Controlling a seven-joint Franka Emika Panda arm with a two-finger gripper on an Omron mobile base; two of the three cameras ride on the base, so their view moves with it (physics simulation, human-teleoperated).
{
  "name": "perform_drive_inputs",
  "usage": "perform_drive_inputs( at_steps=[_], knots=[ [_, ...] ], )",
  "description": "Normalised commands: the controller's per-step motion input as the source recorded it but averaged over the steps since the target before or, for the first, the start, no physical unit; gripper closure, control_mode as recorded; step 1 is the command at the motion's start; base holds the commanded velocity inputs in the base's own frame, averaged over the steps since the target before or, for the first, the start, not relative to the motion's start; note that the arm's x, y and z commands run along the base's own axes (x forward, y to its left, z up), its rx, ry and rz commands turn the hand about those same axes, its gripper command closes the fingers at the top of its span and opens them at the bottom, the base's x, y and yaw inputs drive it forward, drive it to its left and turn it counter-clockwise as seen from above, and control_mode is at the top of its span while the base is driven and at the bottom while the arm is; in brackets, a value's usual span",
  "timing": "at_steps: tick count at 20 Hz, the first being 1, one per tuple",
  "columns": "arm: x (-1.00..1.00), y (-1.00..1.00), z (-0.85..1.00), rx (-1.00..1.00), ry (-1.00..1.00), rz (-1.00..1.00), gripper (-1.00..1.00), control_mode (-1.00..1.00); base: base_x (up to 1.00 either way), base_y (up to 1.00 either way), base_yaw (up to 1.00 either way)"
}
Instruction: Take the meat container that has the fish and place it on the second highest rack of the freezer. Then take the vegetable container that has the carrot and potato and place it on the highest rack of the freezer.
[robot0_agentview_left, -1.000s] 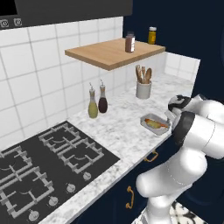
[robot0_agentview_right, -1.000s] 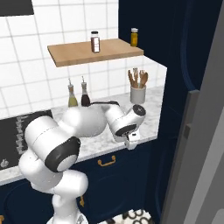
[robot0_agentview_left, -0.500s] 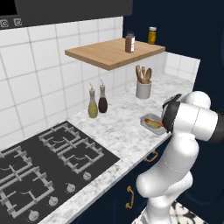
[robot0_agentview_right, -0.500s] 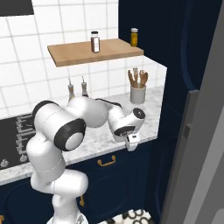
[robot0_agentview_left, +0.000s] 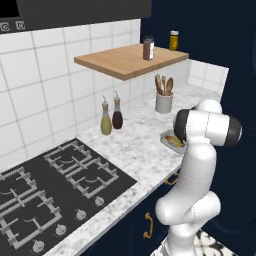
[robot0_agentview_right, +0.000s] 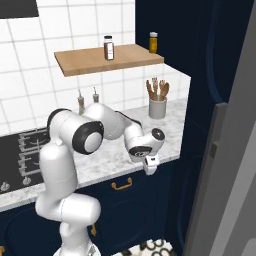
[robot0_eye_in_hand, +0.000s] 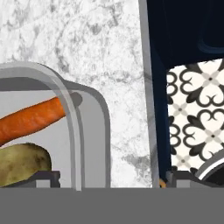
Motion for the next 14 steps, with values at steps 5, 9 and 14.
perform_drive_inputs(
  at_steps=[5,9,14],
  knots=[
    [0.14,0.24,-0.48,0.0,0.02,0.0,1.0,-1.0,0.0,0.0,0.0],
    [0.19,0.36,-0.28,0.0,0.01,0.0,1.0,-1.0,0.0,0.0,0.0],
    [-0.02,0.38,0.01,0.0,0.0,0.0,1.0,-1.0,0.0,0.0,0.0]
  ],
)
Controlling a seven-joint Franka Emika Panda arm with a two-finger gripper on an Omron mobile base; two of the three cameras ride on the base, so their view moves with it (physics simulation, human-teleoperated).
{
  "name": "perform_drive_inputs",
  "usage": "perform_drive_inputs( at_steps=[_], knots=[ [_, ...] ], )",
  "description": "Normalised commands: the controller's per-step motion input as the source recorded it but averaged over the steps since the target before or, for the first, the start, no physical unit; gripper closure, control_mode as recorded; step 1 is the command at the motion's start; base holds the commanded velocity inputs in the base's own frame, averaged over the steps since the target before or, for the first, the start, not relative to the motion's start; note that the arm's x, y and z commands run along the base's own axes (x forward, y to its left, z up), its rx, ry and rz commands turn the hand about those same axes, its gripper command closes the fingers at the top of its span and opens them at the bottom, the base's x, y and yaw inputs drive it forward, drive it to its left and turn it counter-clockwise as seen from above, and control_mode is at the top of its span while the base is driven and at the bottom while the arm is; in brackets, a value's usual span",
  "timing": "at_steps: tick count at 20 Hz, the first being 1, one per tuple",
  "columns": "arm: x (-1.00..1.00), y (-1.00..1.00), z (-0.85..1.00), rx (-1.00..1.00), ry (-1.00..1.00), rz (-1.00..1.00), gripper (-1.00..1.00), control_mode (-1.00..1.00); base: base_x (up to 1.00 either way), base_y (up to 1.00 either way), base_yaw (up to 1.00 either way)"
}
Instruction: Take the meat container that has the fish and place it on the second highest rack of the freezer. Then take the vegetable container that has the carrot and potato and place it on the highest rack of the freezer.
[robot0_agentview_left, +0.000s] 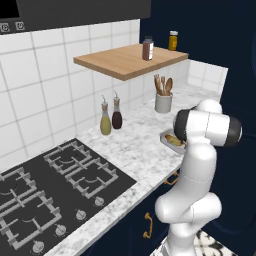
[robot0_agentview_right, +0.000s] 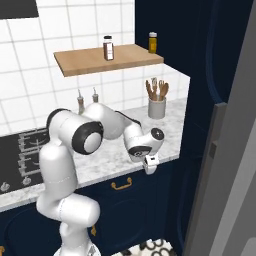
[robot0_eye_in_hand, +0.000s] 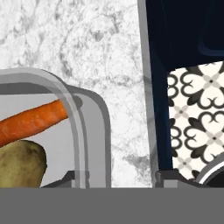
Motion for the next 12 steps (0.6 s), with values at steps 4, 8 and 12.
perform_drive_inputs(
  at_steps=[4,8,12],
  knots=[
    [-0.14,0.31,0.12,0.0,0.0,-0.02,1.0,-1.0,0.0,0.0,0.0],
    [-0.26,0.21,0.21,0.0,-0.02,-0.04,1.0,-1.0,0.0,0.0,0.0],
    [-0.25,0.18,0.54,-0.02,-0.07,-0.06,1.0,-1.0,0.0,0.0,0.0]
  ],
)
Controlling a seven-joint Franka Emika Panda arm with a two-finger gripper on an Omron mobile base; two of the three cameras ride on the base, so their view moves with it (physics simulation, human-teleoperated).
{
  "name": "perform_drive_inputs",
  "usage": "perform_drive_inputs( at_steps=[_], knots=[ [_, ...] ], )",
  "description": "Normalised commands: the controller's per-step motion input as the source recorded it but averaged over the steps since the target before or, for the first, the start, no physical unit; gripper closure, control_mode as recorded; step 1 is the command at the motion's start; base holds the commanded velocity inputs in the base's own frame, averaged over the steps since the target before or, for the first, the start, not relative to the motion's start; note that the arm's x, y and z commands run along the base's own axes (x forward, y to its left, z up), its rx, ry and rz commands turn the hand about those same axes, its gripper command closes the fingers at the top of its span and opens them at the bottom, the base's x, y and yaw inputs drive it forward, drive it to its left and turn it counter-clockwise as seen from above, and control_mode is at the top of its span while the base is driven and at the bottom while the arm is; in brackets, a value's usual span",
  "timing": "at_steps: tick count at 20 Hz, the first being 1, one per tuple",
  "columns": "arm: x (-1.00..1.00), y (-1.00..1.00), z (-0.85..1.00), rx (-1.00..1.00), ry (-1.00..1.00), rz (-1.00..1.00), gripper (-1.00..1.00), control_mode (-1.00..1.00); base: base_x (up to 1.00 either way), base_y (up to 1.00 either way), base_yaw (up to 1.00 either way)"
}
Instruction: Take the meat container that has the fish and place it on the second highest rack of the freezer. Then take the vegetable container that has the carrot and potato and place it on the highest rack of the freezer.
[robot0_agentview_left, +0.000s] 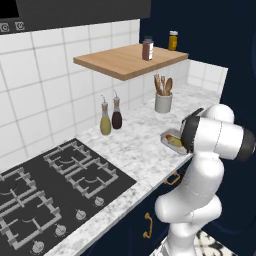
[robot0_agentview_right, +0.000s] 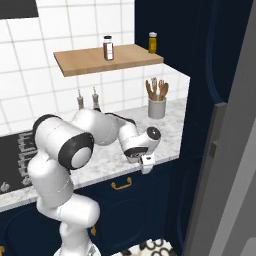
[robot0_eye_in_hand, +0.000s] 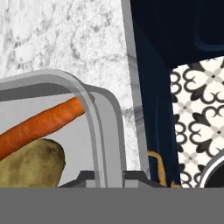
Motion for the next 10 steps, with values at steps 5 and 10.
perform_drive_inputs(
  at_steps=[5,10],
  knots=[
    [-0.42,0.29,0.98,-0.09,-0.15,-0.1,1.0,-1.0,0.0,0.0,0.0],
    [-0.69,0.5,0.93,-0.08,-0.09,-0.13,1.0,-1.0,0.0,0.0,0.0]
  ],
)
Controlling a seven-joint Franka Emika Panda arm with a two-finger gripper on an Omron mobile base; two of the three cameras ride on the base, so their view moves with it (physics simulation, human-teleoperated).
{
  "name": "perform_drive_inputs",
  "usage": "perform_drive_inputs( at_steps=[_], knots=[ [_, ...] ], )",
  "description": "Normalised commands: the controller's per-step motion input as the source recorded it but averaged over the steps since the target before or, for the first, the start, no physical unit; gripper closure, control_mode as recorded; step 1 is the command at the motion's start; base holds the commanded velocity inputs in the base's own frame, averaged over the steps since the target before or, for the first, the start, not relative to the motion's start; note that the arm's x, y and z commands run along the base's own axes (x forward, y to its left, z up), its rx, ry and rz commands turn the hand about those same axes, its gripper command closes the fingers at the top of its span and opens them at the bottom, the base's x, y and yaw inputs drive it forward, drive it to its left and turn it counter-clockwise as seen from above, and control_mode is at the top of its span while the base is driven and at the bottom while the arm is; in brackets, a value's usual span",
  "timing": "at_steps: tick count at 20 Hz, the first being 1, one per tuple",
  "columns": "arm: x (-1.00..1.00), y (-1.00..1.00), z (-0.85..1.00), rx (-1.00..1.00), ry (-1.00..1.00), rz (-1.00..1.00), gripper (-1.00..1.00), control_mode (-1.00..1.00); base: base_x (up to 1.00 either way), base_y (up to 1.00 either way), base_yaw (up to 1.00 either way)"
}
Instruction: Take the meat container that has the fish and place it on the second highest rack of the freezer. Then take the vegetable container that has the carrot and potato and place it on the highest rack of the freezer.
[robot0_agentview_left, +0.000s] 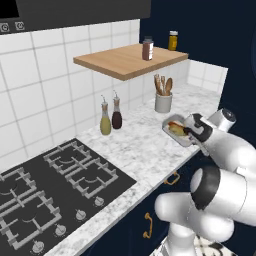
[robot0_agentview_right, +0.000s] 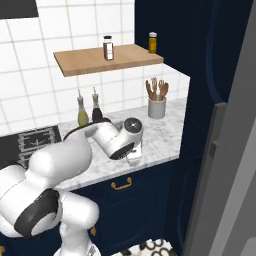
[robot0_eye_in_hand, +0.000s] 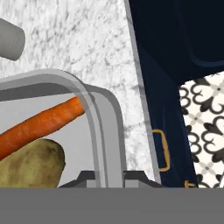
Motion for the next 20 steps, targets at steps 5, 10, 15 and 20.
perform_drive_inputs(
  at_steps=[5,10,15,20],
  knots=[
    [-0.85,0.58,0.77,-0.03,0.0,-0.14,1.0,-1.0,0.0,0.0,0.0],
    [-1.0,0.36,0.98,0.0,0.0,-0.13,1.0,-1.0,0.0,0.0,0.0],
    [-0.77,0.11,1.0,0.0,0.03,-0.08,1.0,-1.0,0.0,0.0,0.0],
    [-0.53,0.0,0.69,0.03,0.05,0.0,1.0,-1.0,0.0,0.0,0.0]
  ],
)
